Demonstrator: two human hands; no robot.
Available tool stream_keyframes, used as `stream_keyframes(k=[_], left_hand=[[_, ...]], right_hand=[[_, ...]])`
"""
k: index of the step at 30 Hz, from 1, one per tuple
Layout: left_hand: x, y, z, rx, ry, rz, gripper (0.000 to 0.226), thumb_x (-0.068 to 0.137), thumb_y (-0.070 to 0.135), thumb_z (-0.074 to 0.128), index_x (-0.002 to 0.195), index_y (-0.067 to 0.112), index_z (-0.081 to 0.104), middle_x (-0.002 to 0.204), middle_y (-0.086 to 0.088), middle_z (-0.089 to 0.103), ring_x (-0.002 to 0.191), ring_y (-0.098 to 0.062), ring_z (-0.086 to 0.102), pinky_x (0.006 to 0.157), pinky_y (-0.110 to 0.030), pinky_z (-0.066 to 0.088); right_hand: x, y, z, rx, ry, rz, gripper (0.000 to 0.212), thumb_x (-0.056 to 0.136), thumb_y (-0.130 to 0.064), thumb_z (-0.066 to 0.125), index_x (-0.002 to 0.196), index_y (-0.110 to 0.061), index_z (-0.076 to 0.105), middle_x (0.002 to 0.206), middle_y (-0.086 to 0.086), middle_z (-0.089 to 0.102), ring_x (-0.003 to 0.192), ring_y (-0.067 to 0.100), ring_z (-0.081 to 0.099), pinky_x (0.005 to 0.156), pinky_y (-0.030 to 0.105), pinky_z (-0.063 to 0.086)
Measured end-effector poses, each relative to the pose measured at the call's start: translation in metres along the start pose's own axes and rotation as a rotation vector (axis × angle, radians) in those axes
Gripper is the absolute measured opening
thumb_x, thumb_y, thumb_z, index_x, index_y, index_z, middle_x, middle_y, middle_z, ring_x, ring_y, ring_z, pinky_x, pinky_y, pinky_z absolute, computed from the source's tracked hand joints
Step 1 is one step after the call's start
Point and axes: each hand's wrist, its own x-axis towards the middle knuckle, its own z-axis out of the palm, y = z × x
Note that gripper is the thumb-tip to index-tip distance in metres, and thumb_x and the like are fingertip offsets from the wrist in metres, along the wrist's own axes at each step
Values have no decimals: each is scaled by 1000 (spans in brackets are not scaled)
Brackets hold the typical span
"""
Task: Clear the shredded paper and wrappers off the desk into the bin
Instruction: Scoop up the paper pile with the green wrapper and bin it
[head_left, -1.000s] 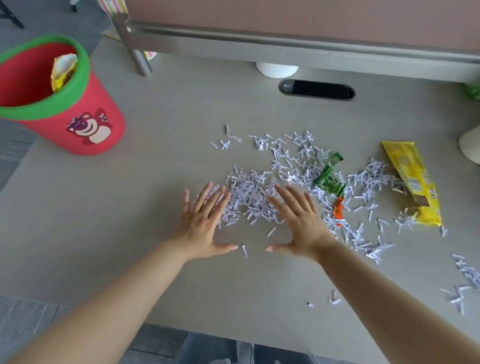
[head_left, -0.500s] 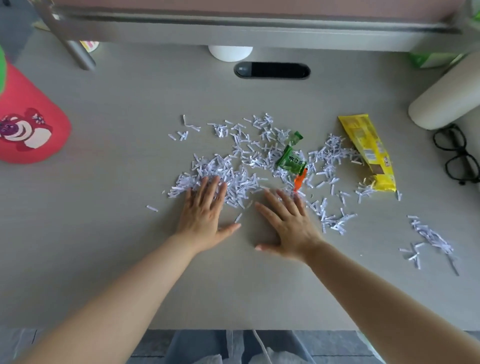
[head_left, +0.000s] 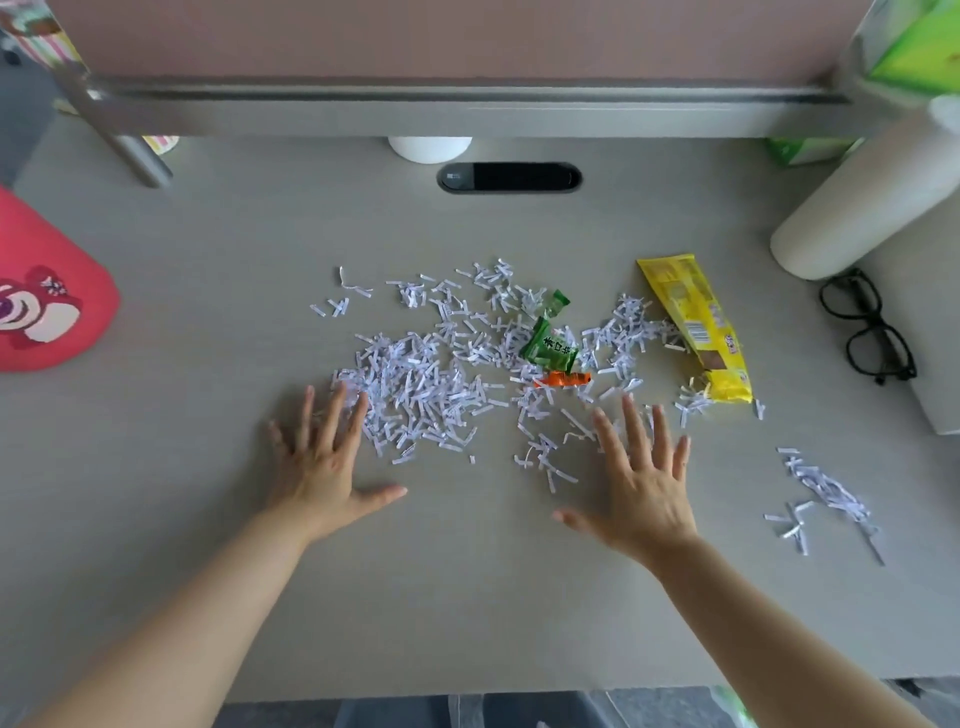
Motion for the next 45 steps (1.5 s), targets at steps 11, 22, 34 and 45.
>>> stream_keyframes(k=[11, 22, 34, 45], left_hand=[[75, 66, -5, 7, 5, 69, 121, 45, 97, 5, 133, 23, -33, 144, -7, -34, 128, -36, -33, 100, -62, -10], [130, 38, -22, 24, -88, 112, 111, 43, 97, 12, 123, 40, -40, 138, -1, -42, 133, -40, -20, 102, -65, -2], [121, 42, -15, -216, 282, 402, 41, 76, 45, 59, 103, 15, 49, 99, -6, 43, 77, -30, 52, 62, -37, 49], [97, 52, -24, -209, 336, 227, 33, 50, 6, 85, 61, 3, 54, 47, -8, 52, 27, -24, 44, 36, -11, 24]], right_hand=[[77, -23, 1, 33, -73, 48, 128, 44, -93, 38, 128, -32, -37, 145, 3, -32, 133, 34, -28, 109, 58, -7], [157, -34, -11, -43, -91, -225, 100, 50, -90, 33, 134, -53, -9, 152, 3, -19, 136, 36, -18, 106, 63, -7], [151, -45, 10, 280, 318, -424, 39, 70, -46, 61, 87, -13, 71, 87, 16, 65, 75, 34, 60, 58, 35, 54], [140, -66, -7, 512, 312, -339, 8, 70, -20, 61, 70, -12, 62, 70, 7, 55, 46, 28, 51, 41, 29, 49]])
